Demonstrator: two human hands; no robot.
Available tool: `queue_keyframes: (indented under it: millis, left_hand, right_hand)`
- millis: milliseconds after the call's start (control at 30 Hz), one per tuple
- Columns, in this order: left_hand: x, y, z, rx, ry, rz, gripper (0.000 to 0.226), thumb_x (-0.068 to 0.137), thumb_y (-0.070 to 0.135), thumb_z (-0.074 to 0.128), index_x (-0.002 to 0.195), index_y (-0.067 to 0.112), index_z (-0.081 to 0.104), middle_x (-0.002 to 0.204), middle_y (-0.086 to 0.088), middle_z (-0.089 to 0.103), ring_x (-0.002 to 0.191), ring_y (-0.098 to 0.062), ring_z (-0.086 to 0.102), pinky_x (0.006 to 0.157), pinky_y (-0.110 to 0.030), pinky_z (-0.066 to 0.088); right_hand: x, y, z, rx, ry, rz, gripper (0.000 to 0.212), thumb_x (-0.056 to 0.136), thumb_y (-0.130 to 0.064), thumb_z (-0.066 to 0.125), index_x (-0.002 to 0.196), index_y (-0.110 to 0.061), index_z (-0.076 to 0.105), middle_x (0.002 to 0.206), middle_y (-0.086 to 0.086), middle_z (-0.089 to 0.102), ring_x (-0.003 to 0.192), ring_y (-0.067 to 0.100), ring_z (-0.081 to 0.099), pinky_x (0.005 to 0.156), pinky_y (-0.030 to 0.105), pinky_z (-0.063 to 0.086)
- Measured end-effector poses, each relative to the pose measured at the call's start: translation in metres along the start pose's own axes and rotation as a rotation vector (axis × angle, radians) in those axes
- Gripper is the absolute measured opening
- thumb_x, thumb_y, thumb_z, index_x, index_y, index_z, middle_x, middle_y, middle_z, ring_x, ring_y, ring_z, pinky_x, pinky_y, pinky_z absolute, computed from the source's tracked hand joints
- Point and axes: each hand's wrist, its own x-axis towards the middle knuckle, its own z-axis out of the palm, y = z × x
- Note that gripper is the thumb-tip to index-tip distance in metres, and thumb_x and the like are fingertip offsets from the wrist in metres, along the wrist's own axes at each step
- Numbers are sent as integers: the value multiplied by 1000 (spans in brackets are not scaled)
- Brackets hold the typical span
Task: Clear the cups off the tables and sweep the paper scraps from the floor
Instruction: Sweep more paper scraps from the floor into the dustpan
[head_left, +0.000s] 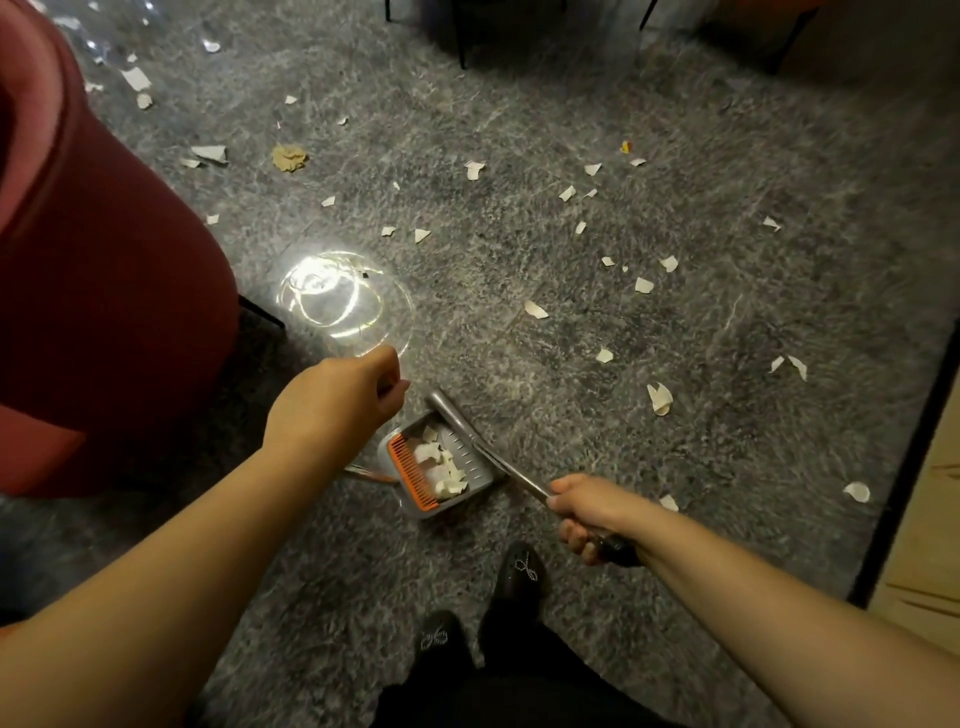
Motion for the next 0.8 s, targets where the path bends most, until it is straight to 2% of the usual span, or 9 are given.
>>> queue_keyframes:
  millis: [67,200,367,567,633,800]
  left_hand:
    - [-2,-2,0,-6,5,-2,18,91,42,60,86,26,54,66,3,60,55,-21,54,45,-27,32]
    - [-5,-1,-2,-23,-24,-1,18,92,43,60,90,26,56,71,0,64,61,-24,59,53,-36,51]
    - [-3,5,-8,-111,-69,21,17,91,43,62,89,27,56,74,1,64,64,-22,59,58,-36,52]
    - [-9,23,-11,-132,-69,231,16,91,41,63,86,28,56,69,3,62,60,-19,56,53,-30,46]
    - [-8,34,-11,-130,-62,276,17,91,41,63,86,26,57,69,0,64,62,-22,57,54,-31,45]
    - [-3,72,-12,-161,-74,385,17,90,42,63,89,26,59,71,0,66,63,-25,60,58,-36,52]
  right_hand:
    - [-7,6,-3,139,-15,31,17,103,-14,35,111,-26,44,54,2,37,31,5,33,34,11,29]
    - [-23,22,4,197,29,-20,29,103,-16,37,129,-30,38,52,3,37,29,6,33,34,11,30]
    - [-43,42,19,289,133,-84,34,102,-16,38,134,-26,37,53,4,39,29,6,33,34,12,31]
    - [-65,82,33,455,273,-116,41,102,-16,39,142,-26,33,61,7,40,28,6,35,34,12,30]
    - [-74,99,34,535,312,-129,42,102,-15,40,142,-25,33,61,7,41,30,7,36,35,13,30]
    - [-92,136,27,710,410,-145,42,102,-15,41,143,-23,34,60,8,41,32,8,35,35,12,28]
